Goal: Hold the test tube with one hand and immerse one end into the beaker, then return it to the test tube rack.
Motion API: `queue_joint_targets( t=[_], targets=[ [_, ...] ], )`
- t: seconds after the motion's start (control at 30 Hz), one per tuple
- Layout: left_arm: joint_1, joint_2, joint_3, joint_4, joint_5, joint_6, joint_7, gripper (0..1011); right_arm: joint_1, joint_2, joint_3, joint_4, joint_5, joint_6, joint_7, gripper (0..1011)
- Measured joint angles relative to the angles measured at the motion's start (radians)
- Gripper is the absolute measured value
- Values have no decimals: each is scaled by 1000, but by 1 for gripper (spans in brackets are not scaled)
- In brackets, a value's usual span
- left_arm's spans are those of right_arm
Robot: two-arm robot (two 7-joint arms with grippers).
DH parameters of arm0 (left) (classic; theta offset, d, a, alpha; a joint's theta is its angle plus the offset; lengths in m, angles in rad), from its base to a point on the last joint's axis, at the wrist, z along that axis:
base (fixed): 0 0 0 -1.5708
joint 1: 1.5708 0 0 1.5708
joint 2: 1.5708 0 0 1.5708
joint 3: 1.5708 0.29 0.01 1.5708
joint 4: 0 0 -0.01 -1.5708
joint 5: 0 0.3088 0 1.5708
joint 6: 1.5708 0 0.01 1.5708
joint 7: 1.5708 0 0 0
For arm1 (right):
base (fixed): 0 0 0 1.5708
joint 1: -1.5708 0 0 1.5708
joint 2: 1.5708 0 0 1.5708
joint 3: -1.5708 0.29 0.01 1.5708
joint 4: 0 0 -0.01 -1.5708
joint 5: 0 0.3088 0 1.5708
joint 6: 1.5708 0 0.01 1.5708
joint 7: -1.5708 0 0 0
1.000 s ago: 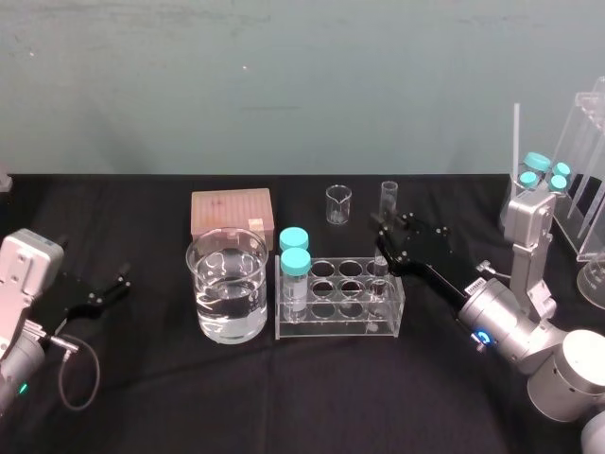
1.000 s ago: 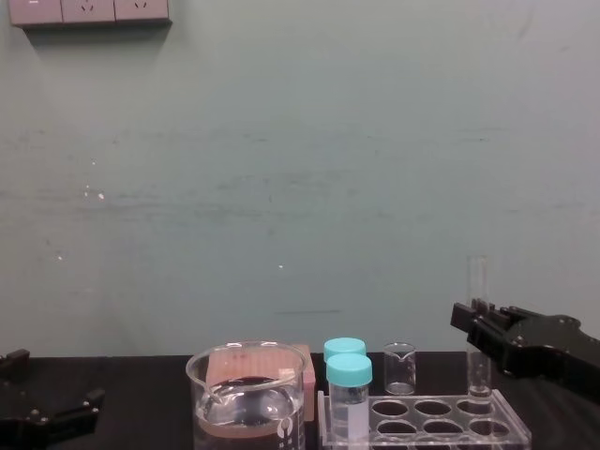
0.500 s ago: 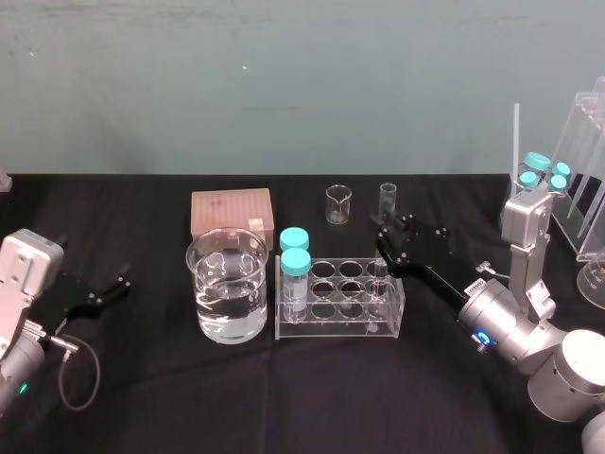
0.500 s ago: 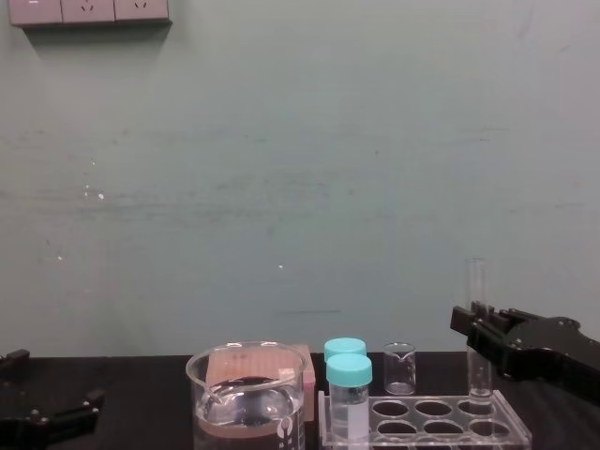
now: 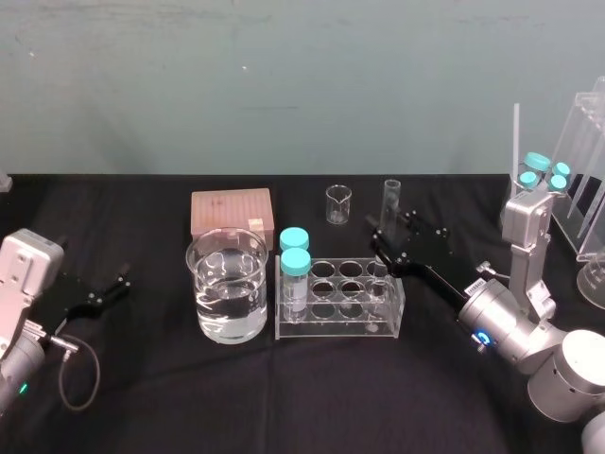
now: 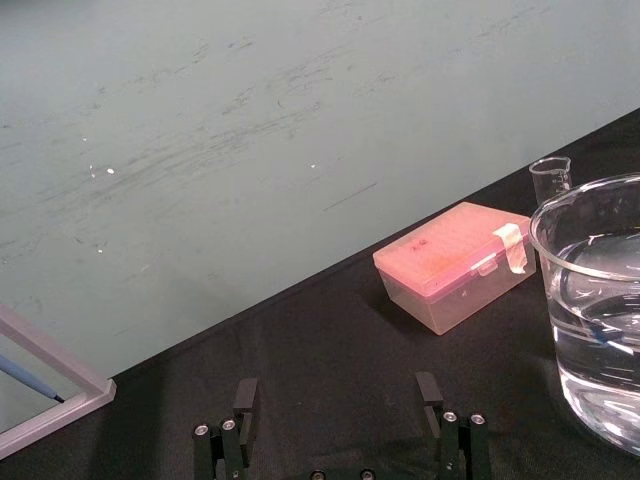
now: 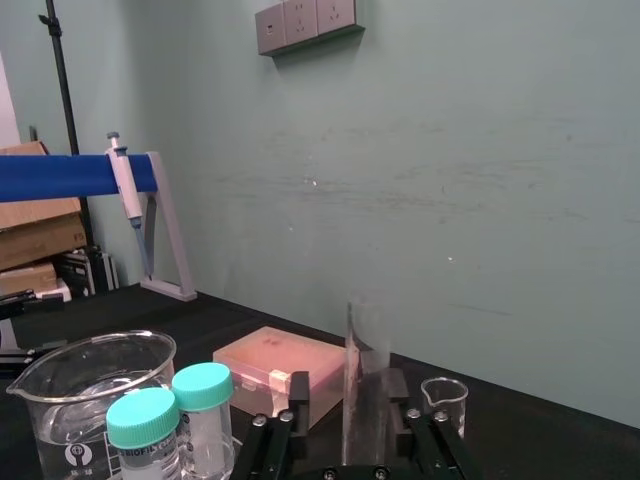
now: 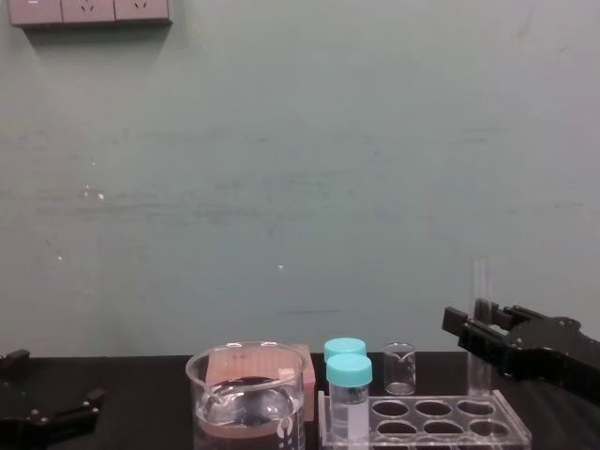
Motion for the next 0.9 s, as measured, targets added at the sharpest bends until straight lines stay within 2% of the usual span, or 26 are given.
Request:
queue_joint_targets(
  t=[0.03, 0.13, 0.2, 0.47, 0.6, 0.77, 0.8, 0.9],
  targets=[
    [0, 0, 0, 0, 0, 0, 0, 1000, 0, 0, 0, 0, 0, 0, 0, 499],
    [0, 0, 0, 0, 0, 0, 0, 1000, 0, 0, 0, 0, 1, 0, 0, 621],
    [0, 0, 0, 0, 0, 0, 0, 1000, 0, 0, 0, 0, 1, 0, 0, 659],
    [0, 0, 0, 0, 0, 0, 0, 1000, -1, 0, 1, -1, 2, -2, 1, 918],
    [0, 0, 0, 0, 0, 0, 0, 1000, -7, 4, 18, -37, 11, -23, 0, 1002],
    [0, 0, 0, 0, 0, 0, 0, 1000, -35, 19, 58, -122, 12, -56, -36, 1000],
    [0, 0, 0, 0, 0, 0, 0, 1000, -49, 26, 77, -154, 5, -65, -61, 1000],
    [0, 0, 0, 0, 0, 0, 0, 1000, -82, 35, 113, -198, -24, -69, -121, 1000]
  ],
)
